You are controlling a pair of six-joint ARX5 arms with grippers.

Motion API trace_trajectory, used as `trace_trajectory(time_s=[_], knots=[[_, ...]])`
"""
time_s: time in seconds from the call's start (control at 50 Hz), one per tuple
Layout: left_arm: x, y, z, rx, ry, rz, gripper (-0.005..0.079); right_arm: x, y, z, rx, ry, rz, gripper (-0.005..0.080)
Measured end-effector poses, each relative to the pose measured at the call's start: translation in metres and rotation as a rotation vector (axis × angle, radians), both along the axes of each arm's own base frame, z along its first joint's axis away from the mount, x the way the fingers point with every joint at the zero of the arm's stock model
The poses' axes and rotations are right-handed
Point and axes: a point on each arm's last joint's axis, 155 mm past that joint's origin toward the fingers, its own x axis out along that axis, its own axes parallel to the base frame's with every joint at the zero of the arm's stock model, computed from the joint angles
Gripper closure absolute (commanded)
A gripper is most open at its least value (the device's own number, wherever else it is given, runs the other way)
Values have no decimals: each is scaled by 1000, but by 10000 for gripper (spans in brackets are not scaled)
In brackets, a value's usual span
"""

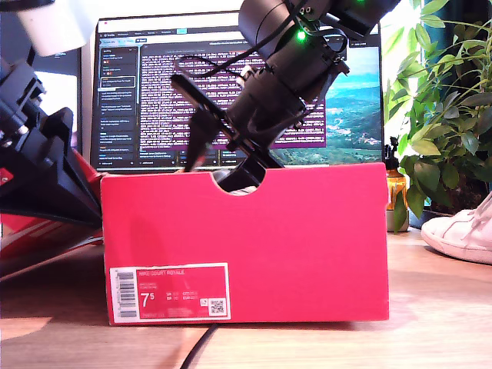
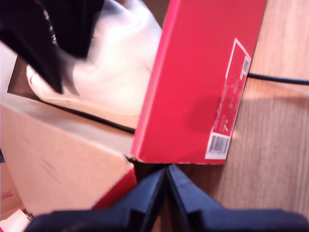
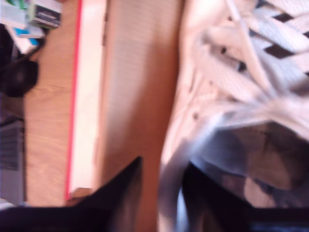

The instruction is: Pack the white shoes by picking the first shoe and placing it inside the red shoebox, left side, then picking and rotating the second shoe and placing it in the shoebox

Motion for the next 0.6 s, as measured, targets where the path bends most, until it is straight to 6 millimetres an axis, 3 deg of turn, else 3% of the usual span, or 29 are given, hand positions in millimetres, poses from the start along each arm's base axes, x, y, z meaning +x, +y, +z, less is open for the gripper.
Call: trace_trajectory(time_s=[0.3,0.48,0.6], knots=[[0,0,0,1,1,0,762,3,7,27,-27,-2,53,394],[-1,1,-2,3,7,2,761,10,13,80,-52,-92,118,394],[-1,1,-1,3,7,2,762,9,5,87,-117,-101,128,394]])
